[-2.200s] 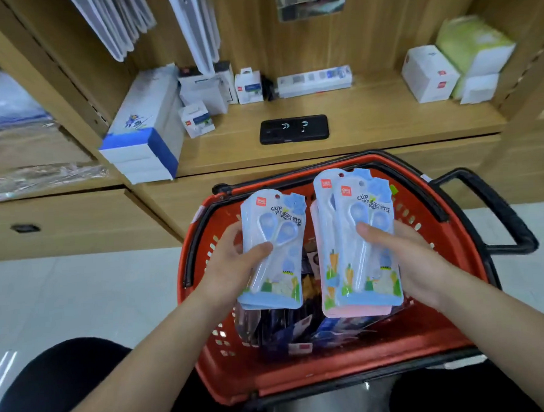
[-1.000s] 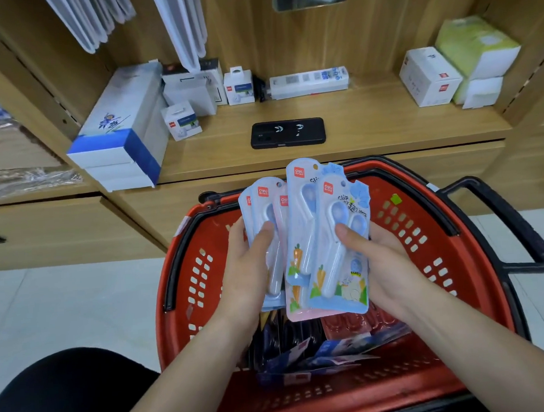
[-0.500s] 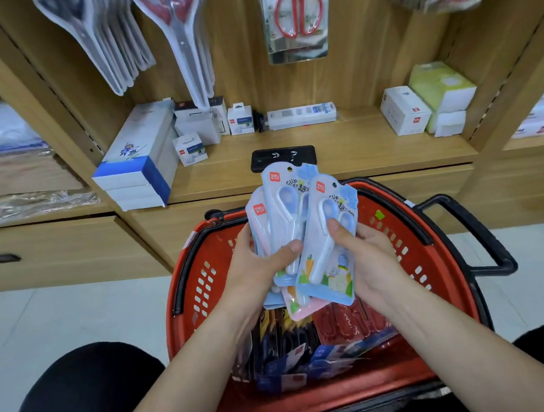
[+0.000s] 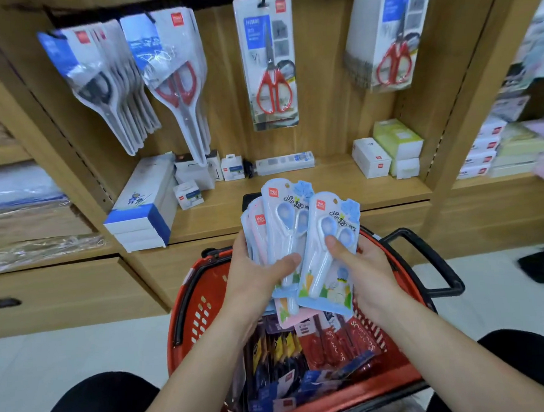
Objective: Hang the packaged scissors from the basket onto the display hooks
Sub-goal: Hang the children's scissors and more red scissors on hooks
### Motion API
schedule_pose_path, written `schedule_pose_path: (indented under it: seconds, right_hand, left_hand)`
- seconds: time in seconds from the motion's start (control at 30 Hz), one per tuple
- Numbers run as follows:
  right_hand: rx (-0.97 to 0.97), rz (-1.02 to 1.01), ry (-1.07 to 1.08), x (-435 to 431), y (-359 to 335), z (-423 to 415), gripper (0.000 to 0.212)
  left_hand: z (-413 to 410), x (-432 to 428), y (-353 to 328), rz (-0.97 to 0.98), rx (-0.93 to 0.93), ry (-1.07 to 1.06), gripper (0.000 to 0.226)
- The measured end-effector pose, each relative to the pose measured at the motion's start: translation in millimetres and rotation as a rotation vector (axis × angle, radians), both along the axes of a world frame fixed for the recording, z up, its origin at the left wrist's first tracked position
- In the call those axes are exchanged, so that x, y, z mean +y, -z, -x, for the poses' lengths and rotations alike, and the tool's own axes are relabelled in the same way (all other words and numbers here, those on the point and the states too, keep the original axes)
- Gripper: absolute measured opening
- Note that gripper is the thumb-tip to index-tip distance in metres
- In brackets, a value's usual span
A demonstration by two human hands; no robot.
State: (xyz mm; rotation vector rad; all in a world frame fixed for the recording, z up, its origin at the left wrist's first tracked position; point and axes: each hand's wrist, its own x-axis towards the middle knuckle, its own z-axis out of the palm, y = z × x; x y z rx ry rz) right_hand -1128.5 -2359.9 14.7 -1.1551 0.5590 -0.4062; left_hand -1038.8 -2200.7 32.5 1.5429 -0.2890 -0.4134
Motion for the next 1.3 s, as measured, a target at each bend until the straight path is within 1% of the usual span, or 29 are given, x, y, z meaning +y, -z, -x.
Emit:
schedule_pose_path:
  seconds: [0.13,0.23,0.37,0.5,0.53,0.6,0.67,0.77,0.83,0.87,0.93,1.03,1.07,1.13,1.2,1.3]
  right_hand:
    - [0.006,0.08,0.034,-8,-23,9,0.06]
    - [-0.03,0.12,0.038,-15,-41,15,0.059]
    - [-0.112,0.169,-0.034,-26,-67,18,0.054]
    - [-0.182,0.157,-0.161,-40,-92,21,0.058]
    - [-0.176,0.168,-0.154,-43,-99,21,0.057]
    - [-0.169,0.141,-0.058,-48,-114,20,0.049]
    - [-0.183,0.144,0.054,-53,-129,17,0.037]
    - [-0.206,0.259,0.159,-55,-150,14,0.026]
    - [-0.215,0.344,0.172,-54,-158,11,0.019]
    - [-0.217,0.382,0.164,-55,-162,9,0.019]
    - [-0.244,0.413,0.119,-61,-173,7,0.029]
    - [-0.304,0.404,0.008,-80,-194,6,0.053]
    - [-0.316,0.42,0.008,-87,-202,6,0.056]
    - [-0.342,0.444,0.094,-102,-224,2,0.056]
    - [-0.382,0.415,0.203,-121,-251,-6,0.054]
    - [-0.453,0.449,0.307,-149,-300,-24,0.049]
  left_hand:
    - [3,-12,-24,0.002,-0.113,0.011,0.077]
    - [5,-22,-41,0.022,-0.196,0.005,0.081]
    - [6,-31,-64,0.06,-0.251,0.0,0.083]
    - [1,-39,-89,0.092,-0.267,0.009,0.087]
    - [-1,-42,-96,0.098,-0.278,0.013,0.088]
    - [-3,-49,-110,0.111,-0.321,0.009,0.088]
    - [-3,-59,-127,0.131,-0.372,-0.004,0.082]
    - [-6,-76,-145,0.139,-0.408,-0.035,0.09]
    - [-10,-86,-154,0.157,-0.404,-0.05,0.097]
    - [-11,-91,-159,0.159,-0.398,-0.054,0.1]
    - [-14,-100,-170,0.163,-0.39,-0.055,0.107]
    - [-24,-113,-192,0.151,-0.437,-0.067,0.109]
    - [-28,-117,-201,0.143,-0.454,-0.068,0.11]
    - [-35,-125,-223,0.14,-0.475,-0.057,0.111]
    - [-45,-133,-246,0.159,-0.498,-0.058,0.107]
    - [-64,-146,-286,0.214,-0.534,-0.093,0.091]
